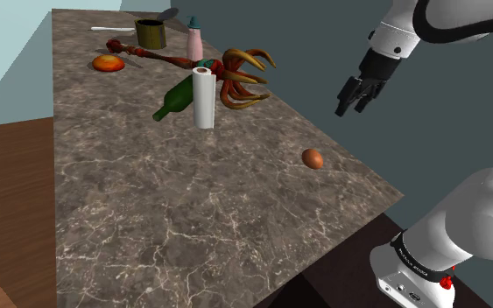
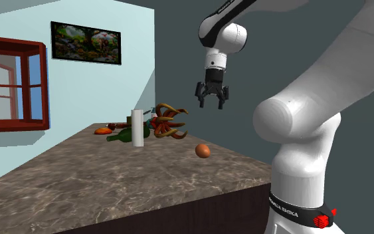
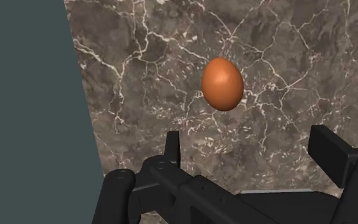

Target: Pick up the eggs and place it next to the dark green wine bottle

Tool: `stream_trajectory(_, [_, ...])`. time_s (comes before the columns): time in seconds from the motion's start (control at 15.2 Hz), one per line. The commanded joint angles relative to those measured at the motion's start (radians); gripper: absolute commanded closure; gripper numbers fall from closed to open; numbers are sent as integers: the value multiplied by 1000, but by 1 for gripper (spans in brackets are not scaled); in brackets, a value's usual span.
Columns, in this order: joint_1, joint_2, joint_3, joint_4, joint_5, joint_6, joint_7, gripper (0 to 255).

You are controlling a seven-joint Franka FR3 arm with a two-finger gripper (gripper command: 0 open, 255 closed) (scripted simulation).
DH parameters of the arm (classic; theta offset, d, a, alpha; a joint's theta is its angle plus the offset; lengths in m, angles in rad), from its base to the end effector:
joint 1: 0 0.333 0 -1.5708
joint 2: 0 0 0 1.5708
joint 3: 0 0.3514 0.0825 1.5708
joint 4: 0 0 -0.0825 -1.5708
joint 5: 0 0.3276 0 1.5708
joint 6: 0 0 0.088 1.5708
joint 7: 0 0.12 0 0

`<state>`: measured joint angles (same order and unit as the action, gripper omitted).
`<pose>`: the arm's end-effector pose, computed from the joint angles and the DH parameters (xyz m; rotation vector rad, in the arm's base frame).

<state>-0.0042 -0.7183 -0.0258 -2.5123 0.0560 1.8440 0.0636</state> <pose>0.2625 -0.0047 0.5445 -3.0645 0.1555 -0.0741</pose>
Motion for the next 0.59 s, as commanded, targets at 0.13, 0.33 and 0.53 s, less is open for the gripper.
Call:
stream_trajectory(0.13, [6, 94, 31, -59, 6, 120, 34, 0])
stream_trajectory(0.33, [9, 178, 49, -92, 7, 210, 56, 0])
stream_trajectory(0.53, [10, 274, 67, -114, 6, 300, 79, 0])
